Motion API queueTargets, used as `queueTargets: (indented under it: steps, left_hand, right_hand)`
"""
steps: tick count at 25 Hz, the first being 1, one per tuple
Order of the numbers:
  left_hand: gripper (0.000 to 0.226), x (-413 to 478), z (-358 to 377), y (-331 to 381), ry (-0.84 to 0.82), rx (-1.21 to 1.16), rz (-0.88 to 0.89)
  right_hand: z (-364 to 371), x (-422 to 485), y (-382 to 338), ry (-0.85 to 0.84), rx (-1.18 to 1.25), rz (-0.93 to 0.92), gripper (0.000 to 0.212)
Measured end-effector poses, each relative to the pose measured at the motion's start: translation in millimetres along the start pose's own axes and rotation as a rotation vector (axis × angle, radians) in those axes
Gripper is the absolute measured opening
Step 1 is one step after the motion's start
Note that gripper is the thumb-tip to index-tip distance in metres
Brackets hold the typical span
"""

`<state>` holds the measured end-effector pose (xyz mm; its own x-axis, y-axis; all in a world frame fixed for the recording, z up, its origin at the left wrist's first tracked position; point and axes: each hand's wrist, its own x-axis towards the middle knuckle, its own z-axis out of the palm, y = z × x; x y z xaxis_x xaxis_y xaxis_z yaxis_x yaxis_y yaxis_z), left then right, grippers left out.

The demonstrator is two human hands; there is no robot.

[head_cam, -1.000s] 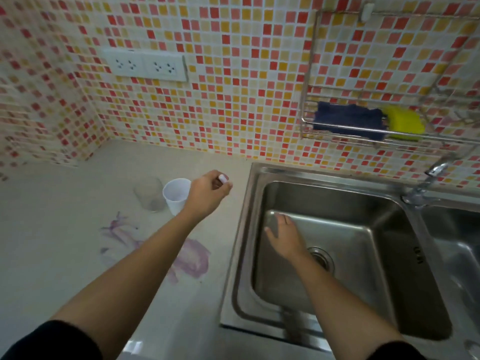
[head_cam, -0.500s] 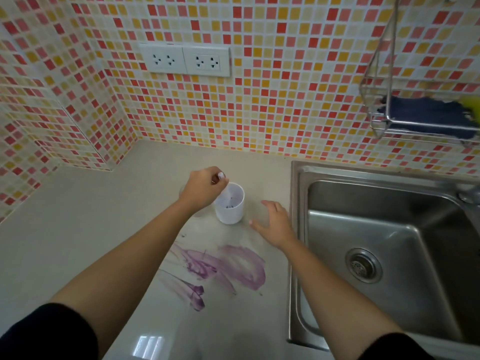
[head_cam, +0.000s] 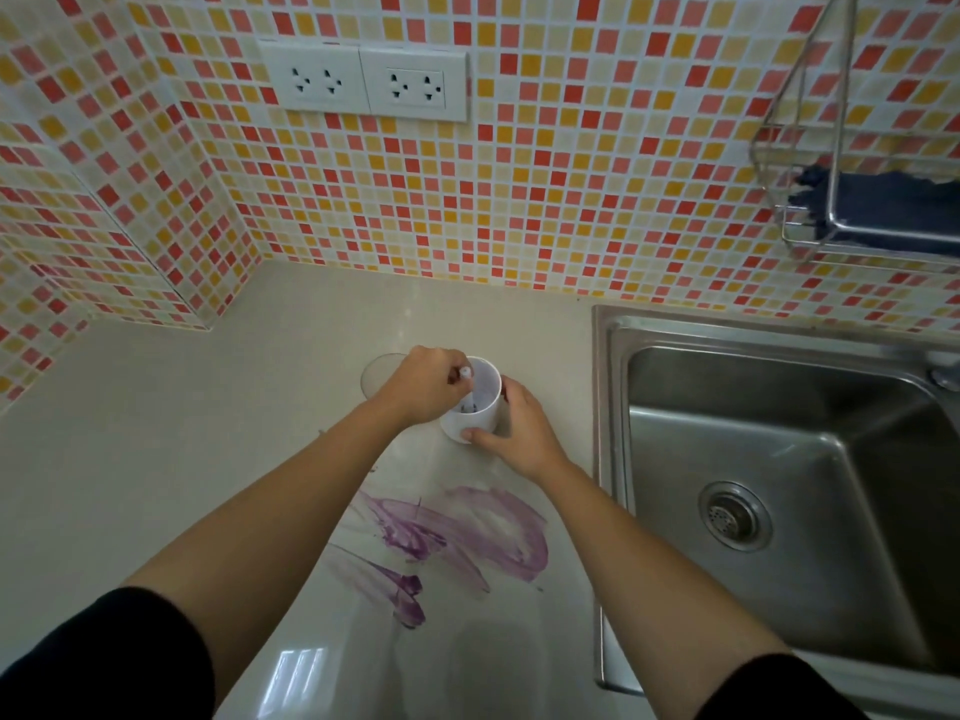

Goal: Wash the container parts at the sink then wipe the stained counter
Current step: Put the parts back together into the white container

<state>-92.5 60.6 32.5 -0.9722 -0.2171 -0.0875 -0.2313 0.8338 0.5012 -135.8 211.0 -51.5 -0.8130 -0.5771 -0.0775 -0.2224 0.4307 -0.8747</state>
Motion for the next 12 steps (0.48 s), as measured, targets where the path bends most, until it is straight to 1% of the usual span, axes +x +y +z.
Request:
queueTargets:
  steps: [5,7,8,9,11,12]
  left_hand:
    - [0.023,5.1,6.2,2.4,-0.054,0.133,-0.008]
    - [0.022,5.9,5.8,2.7,-0.087,0.119,-0.010]
    - [0.023,5.4,2.4,0.9,-0.097,0.037,-0.013]
    - [0.031,4.8,-4.1,-2.7,-0.085,-0.085,-0.029]
    - [0.045,2.8,-22.6,-16.7,0.042,-0.290,-0.076]
    - [0.050,1.6,-30.2,-29.0,0.118,-0.327,-0.106]
  right_hand:
    - [2.1,1.0,1.5,-0.015,-0.005,-0.004,0.080]
    - [3.6,0.7,2.9,-0.017,0.020,0.011,0.081]
    - [4.3,0.8,4.7,-0.014,0.027,0.016,0.081]
    - [4.4,1.7,5.8,-0.013,0.028,0.020,0.082]
    - [3.0,3.9,7.9,-0.014,0.038,0.023,0.084]
    - [2.5,4.4,8.7,-0.020,0.057,0.022,0.087]
